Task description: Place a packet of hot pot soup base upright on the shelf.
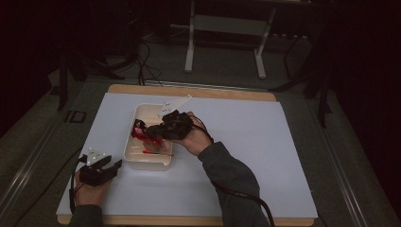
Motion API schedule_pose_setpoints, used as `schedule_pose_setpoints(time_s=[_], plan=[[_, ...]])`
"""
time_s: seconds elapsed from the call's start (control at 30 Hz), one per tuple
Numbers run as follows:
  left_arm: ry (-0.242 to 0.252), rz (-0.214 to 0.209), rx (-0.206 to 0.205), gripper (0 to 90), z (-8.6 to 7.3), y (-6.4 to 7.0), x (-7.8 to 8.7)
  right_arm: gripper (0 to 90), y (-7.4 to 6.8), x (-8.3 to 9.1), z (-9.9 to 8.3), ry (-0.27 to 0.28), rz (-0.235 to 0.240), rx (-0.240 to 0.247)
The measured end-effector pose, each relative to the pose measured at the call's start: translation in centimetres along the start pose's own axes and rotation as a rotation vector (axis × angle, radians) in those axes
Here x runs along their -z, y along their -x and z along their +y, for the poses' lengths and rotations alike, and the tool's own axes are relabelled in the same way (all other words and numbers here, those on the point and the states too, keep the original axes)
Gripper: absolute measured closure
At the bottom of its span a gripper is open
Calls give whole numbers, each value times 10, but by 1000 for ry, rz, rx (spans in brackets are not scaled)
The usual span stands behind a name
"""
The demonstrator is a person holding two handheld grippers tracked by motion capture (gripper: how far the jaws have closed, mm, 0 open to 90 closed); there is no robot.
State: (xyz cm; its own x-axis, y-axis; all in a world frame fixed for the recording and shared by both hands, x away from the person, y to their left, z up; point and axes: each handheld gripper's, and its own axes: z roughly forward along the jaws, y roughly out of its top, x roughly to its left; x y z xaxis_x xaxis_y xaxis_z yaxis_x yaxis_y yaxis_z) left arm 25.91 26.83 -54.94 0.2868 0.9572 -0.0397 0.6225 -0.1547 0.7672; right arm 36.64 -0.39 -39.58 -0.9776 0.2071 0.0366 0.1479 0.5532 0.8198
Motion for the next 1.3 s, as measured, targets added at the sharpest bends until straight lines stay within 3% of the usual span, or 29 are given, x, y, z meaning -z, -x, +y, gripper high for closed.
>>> schedule_pose_setpoints(time_s=[0.77, 1.3], plan=[[0, -1, -1, 515, 0, 0, 0, 885, -2, -24, -6, 22, 11, -32], [-1, 0, 0, 515, 0, 0, 0, 880, 4, -22, -26, 19, 15, -71]])
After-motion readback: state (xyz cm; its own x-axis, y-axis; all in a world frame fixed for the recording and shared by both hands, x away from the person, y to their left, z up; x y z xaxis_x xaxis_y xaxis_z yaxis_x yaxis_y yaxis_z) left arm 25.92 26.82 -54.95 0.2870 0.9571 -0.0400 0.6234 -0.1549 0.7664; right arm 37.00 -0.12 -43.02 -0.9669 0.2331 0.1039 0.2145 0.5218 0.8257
